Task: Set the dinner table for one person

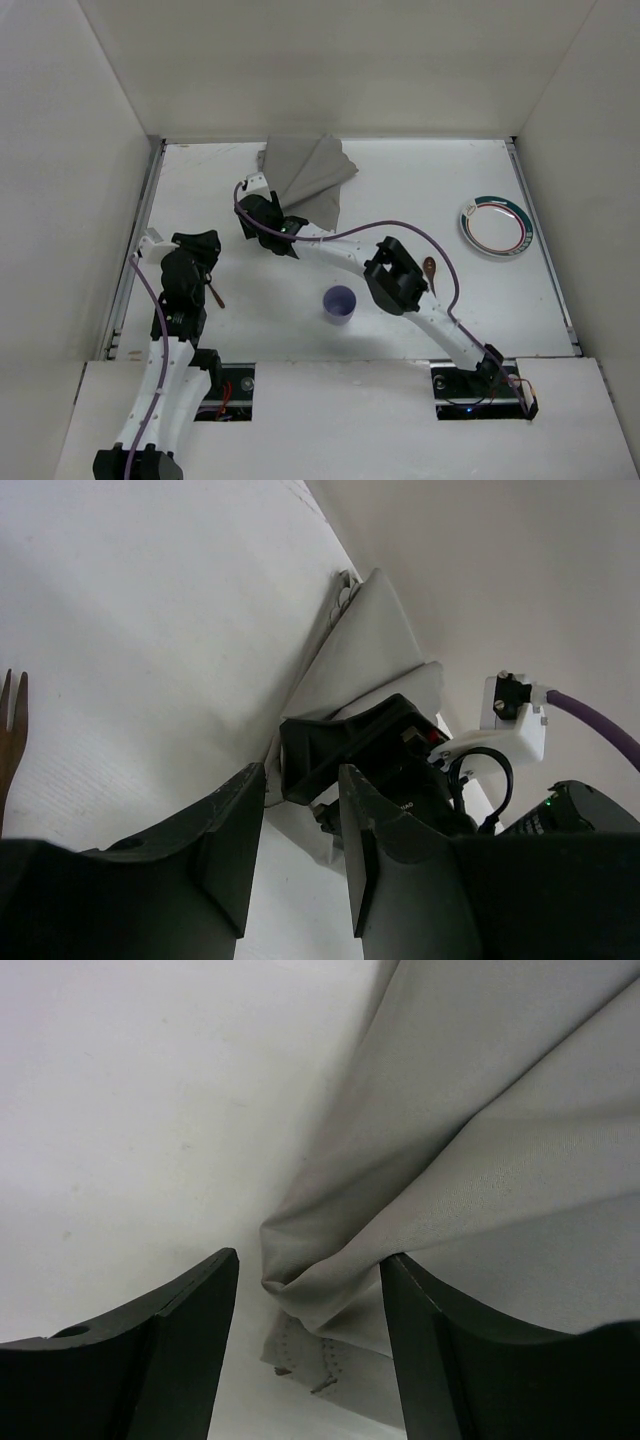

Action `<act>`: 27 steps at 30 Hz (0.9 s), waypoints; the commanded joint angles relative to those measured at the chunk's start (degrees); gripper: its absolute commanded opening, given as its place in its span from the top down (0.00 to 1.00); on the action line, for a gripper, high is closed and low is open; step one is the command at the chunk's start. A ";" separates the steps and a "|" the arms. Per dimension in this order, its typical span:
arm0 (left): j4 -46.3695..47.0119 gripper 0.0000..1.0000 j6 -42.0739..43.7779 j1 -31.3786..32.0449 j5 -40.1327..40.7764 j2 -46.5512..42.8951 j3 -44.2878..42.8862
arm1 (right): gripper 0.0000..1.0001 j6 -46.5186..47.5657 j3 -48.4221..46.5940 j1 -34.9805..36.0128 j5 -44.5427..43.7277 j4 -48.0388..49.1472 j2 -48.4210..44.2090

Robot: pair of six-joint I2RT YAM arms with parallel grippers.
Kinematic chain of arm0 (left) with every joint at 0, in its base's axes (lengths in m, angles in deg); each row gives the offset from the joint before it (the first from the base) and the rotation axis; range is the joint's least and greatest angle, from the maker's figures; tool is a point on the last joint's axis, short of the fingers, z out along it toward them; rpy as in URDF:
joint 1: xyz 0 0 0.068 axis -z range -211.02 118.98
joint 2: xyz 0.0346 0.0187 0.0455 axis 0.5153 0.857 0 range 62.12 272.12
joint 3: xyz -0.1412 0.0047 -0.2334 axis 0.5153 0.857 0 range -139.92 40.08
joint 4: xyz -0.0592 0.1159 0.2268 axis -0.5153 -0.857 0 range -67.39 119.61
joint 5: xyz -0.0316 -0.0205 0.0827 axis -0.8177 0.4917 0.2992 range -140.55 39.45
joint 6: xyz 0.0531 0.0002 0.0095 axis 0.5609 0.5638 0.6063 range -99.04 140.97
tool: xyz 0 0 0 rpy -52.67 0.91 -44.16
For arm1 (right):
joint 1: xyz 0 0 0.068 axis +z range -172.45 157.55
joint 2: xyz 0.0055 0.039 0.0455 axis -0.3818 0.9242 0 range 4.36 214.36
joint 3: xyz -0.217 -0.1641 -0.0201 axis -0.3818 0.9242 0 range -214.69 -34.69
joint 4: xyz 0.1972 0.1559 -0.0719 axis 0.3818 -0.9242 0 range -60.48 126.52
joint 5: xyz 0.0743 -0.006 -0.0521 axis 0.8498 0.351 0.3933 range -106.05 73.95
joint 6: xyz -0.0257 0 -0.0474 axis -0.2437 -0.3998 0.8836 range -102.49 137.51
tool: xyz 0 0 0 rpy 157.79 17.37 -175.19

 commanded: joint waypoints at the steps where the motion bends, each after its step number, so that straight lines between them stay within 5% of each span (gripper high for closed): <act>1: 1.74 0.67 0.37 -0.48 -2.28 -0.91 -0.05 | 0.37 0.43 -3.85 -0.06 -2.05 -3.20 1.20; 8: 1.82 0.66 -0.07 -1.27 -2.10 -0.83 -0.05 | 0.26 1.13 -5.00 0.29 -3.02 -7.43 1.20; 12: 1.47 0.63 -0.34 -1.89 -1.93 -0.30 0.04 | 0.42 1.57 -7.19 0.29 -2.75 -8.47 2.78; 17: 0.68 0.58 -0.16 -3.38 -1.84 1.28 0.12 | 0.78 -0.36 -6.15 0.29 -3.02 -7.17 2.00; 27: 2.87 0.45 4.67 4.51 -2.28 18.49 -4.88 | 0.86 -2.56 15.46 -2.43 -1.17 14.44 -19.17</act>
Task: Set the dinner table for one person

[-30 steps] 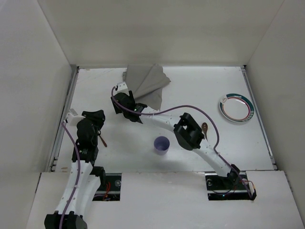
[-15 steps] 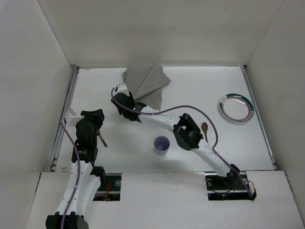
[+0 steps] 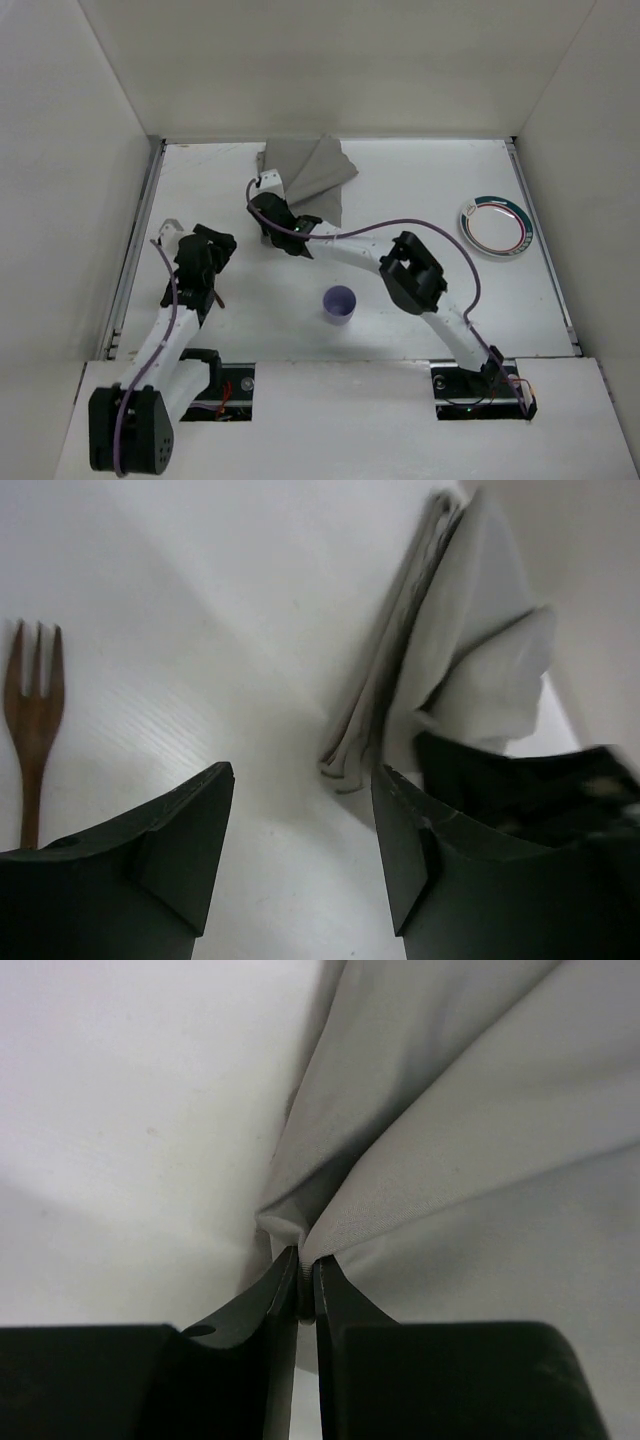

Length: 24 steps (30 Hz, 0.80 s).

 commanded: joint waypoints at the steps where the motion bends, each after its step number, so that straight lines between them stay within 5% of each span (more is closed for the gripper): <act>1: 2.66 0.45 2.01 3.95 -1.41 4.76 -3.11 | 0.86 -2.10 6.05 -2.06 0.14 12.66 -13.26; 12: 5.30 0.47 6.05 13.89 1.92 27.78 -13.83 | 0.84 -9.31 35.05 -10.76 3.48 24.44 -36.90; 24: 6.27 0.65 6.49 16.53 7.38 41.68 -18.32 | 0.84 -17.47 67.05 -20.07 -3.45 27.10 -58.62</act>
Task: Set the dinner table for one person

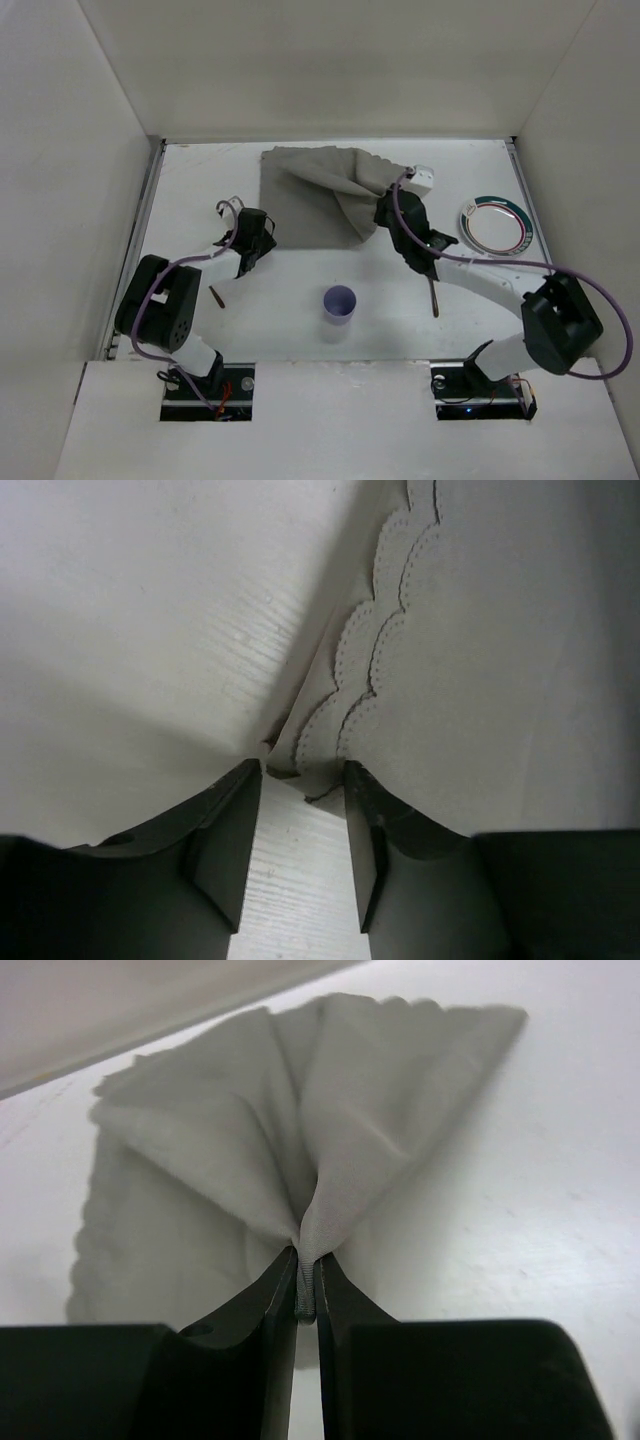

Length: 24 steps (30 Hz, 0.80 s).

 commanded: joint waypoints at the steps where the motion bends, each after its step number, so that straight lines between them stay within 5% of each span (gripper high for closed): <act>1: 1.04 0.69 0.13 0.66 2.81 1.49 -2.26 | 0.84 -7.34 6.48 -2.22 -5.49 2.79 -5.71; 9: 1.92 0.92 -1.01 3.13 5.71 5.10 -3.93 | 0.84 -16.05 8.79 -11.63 0.65 2.87 -3.97; 13: 3.24 0.95 -1.80 2.16 8.79 0.89 -1.04 | 0.85 -17.90 7.20 -14.18 2.57 3.22 -1.59; 16: 2.81 0.90 -1.10 1.37 8.45 -1.49 0.02 | 0.87 -15.90 6.76 -14.18 4.95 4.53 -0.19; 20: 2.80 0.68 -1.01 1.19 8.35 -7.45 2.74 | 0.87 -10.01 5.28 -11.29 5.22 7.52 -0.10; 24: 1.93 0.61 -2.50 2.16 8.18 -17.65 3.55 | 0.87 -4.73 2.81 -7.60 4.00 7.79 0.25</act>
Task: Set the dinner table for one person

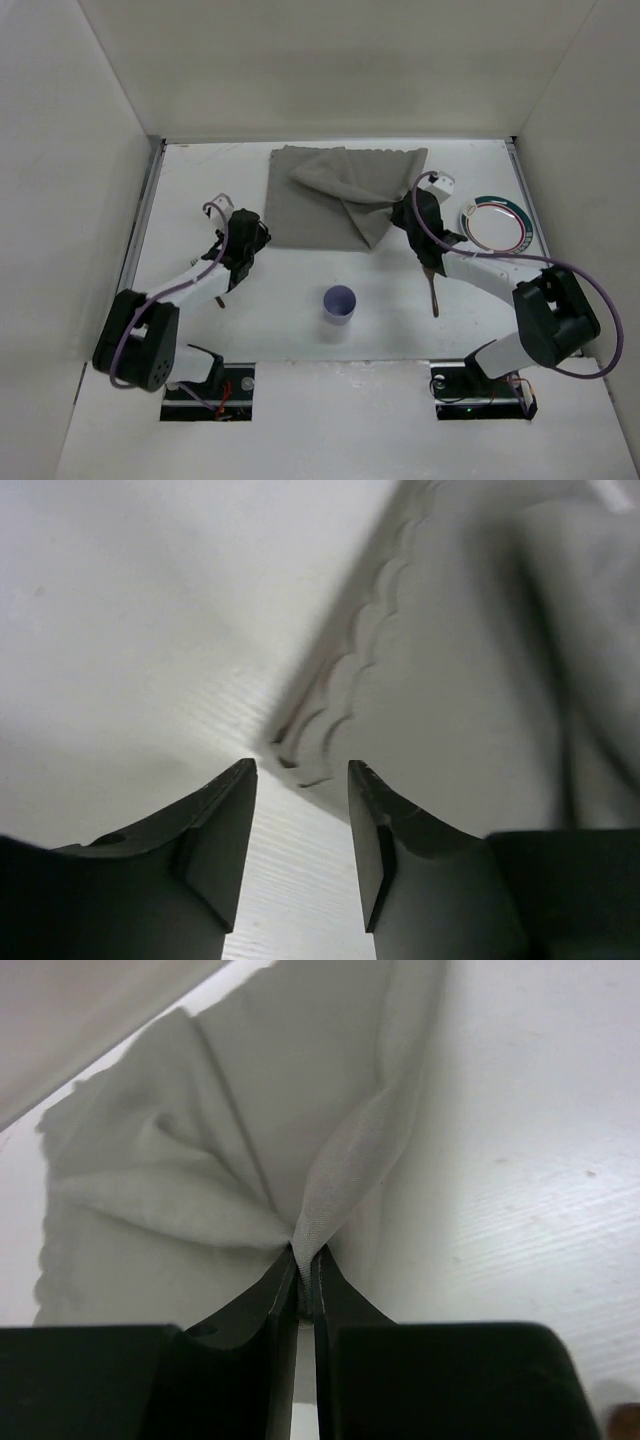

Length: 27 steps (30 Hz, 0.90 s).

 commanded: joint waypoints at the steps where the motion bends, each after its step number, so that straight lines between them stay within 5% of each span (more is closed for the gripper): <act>1: 0.59 0.60 -2.26 1.04 1.01 -7.96 -1.28 | 0.87 5.60 -4.54 3.27 -0.84 5.49 -0.03; 6: 0.41 0.47 -5.08 4.99 -7.24 2.62 -14.53 | 0.87 5.34 -3.14 6.09 -2.15 5.93 0.76; 15: -0.64 0.44 -5.26 6.14 -11.47 28.22 -35.47 | 0.87 -0.27 4.41 9.25 -5.31 5.05 -1.34; 27: 2.60 0.45 -3.50 6.84 -7.78 39.05 -45.59 | 0.85 -6.88 11.10 8.82 -5.58 2.16 -4.68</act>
